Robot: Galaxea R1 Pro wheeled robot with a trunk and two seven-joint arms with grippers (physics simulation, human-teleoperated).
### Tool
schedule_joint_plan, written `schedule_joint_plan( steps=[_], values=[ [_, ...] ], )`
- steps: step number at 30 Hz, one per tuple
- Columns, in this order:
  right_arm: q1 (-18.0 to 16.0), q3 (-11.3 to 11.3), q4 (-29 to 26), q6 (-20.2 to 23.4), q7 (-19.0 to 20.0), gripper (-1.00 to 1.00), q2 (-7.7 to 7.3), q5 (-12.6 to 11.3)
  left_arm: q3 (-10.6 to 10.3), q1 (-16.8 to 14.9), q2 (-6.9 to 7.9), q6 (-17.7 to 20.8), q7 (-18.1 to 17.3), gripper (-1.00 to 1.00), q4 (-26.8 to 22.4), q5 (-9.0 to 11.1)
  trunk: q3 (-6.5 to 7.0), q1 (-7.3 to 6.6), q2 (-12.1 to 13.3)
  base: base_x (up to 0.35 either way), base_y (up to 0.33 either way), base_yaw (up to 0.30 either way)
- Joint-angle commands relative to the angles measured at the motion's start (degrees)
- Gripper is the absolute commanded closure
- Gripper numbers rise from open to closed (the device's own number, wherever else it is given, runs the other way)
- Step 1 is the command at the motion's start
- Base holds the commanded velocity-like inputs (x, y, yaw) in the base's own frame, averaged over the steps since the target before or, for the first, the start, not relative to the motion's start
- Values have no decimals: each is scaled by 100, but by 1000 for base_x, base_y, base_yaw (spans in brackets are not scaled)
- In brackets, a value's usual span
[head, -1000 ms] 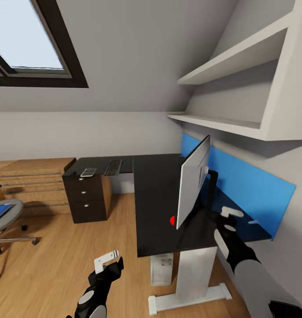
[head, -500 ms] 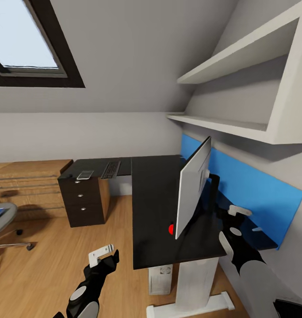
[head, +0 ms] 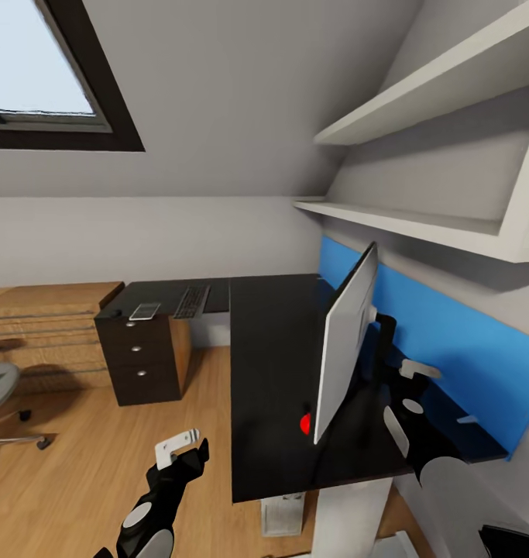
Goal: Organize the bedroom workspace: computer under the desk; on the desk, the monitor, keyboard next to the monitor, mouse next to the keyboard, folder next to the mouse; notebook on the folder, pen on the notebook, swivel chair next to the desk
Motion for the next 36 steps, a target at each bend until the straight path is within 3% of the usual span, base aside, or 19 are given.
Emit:
schedule_joint_plan(
  steps=[1, 11, 36],
  values=[
    [-5, 5, 5, -29, -4, -100, 0, -38, -12, -7, 5, 24, 39, -100, -9, 10, -7, 3, -4, 252, -8, 0],
    [-5, 4, 4, -29, -4, -100, 2, -38, -10, -7, 5, 27, 39, -100, -8, 12, -7, 3, -4, 267, -2, 0],
    [-5, 5, 1, -37, -4, -100, -3, -38, -46, -7, -3, 35, 39, -100, -5, -5, -7, 3, -4, 85, 0, 0]
  ],
)
